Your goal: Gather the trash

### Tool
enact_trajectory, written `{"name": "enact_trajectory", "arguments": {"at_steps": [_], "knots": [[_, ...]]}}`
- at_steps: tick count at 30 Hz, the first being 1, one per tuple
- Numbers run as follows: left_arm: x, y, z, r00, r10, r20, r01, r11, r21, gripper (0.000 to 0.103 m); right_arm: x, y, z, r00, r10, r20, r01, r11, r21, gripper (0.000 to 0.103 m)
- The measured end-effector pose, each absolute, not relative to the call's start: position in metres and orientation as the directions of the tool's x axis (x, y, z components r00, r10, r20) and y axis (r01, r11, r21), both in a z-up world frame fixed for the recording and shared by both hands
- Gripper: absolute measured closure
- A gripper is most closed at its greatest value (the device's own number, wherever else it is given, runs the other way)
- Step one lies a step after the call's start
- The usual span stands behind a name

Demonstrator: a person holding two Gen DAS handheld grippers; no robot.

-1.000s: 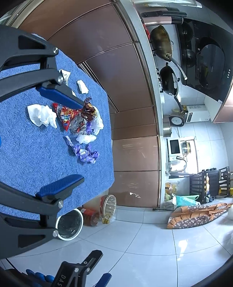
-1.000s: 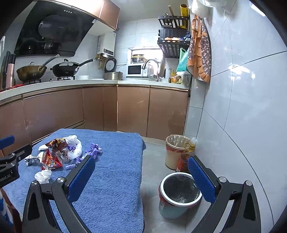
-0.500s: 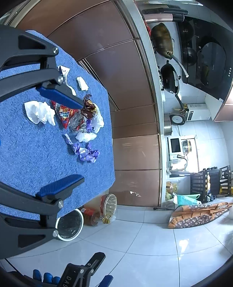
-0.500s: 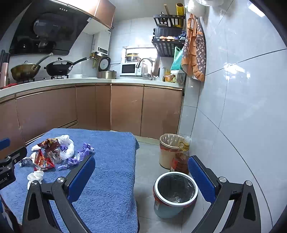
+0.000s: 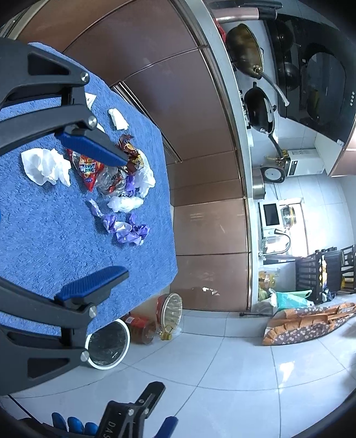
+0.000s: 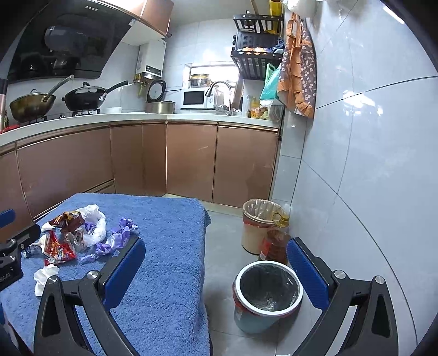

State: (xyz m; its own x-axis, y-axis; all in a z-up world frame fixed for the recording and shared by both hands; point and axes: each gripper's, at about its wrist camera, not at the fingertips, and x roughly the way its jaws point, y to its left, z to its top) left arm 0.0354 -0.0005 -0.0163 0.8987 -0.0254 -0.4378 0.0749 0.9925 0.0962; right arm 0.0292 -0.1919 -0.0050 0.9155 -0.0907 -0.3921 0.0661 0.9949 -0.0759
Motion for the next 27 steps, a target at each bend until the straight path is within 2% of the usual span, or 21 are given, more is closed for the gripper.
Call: {"name": "enact_trajectory", "arguments": {"at_steps": [7, 13, 22, 24, 27], "knots": [[0.054, -0.006, -0.026, 0.870, -0.094, -0.484, 0.153, 0.985, 0.083, 0.029, 0.047, -0.196, -0.009, 0.911, -0.063, -0.407, 0.043, 0.997, -0.057, 0.000], [0.075, 0.004, -0.039, 0.845, -0.121, -0.521, 0.180, 0.982, 0.063, 0.029, 0.075, -0.192, -0.012, 0.887, -0.013, -0.461, -0.017, 0.998, -0.060, 0.000], [0.100, 0.112, -0.054, 0.820, -0.099, -0.564, 0.143, 0.989, 0.034, 0.029, 0.125, -0.143, -0.028, 0.793, 0.188, -0.579, -0.247, 0.969, -0.024, 0.000], [0.102, 0.137, -0.060, 0.805, -0.103, -0.584, 0.159, 0.986, 0.045, 0.029, 0.135, -0.131, -0.036, 0.757, 0.242, -0.607, -0.301, 0.954, 0.005, 0.007], [0.109, 0.169, -0.068, 0.769, -0.128, -0.626, 0.211, 0.976, 0.060, 0.030, 0.152, -0.109, -0.052, 0.694, 0.310, -0.650, -0.376, 0.926, 0.041, 0.023]]}}
